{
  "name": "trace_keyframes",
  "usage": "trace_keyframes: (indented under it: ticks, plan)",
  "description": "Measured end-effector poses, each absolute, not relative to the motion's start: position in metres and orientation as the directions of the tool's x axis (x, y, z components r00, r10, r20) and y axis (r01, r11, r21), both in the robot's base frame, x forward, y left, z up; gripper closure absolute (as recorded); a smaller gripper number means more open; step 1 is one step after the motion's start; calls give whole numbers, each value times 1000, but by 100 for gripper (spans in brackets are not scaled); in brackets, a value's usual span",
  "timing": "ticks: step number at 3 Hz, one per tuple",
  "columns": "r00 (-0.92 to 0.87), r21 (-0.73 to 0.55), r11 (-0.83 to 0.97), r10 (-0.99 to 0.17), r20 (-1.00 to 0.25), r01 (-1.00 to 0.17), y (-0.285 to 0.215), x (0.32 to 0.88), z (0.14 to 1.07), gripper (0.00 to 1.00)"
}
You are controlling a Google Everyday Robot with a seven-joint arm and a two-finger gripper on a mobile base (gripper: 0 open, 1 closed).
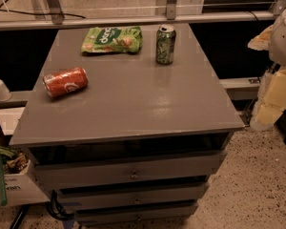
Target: Move green can near coke can
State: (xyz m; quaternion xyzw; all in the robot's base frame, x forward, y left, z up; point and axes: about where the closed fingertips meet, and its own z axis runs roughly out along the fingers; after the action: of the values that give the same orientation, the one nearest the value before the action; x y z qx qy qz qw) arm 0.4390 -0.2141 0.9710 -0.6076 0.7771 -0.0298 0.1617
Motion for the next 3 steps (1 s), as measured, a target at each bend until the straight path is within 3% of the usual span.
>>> trace_keyframes:
  ticks: [2, 3]
  plan:
    - [-171, -263, 261, -932, -318, -929, -204, 461, 953, 0]
    - [-137, -307, 264, -915, -380, -914, -192, 497, 937, 0]
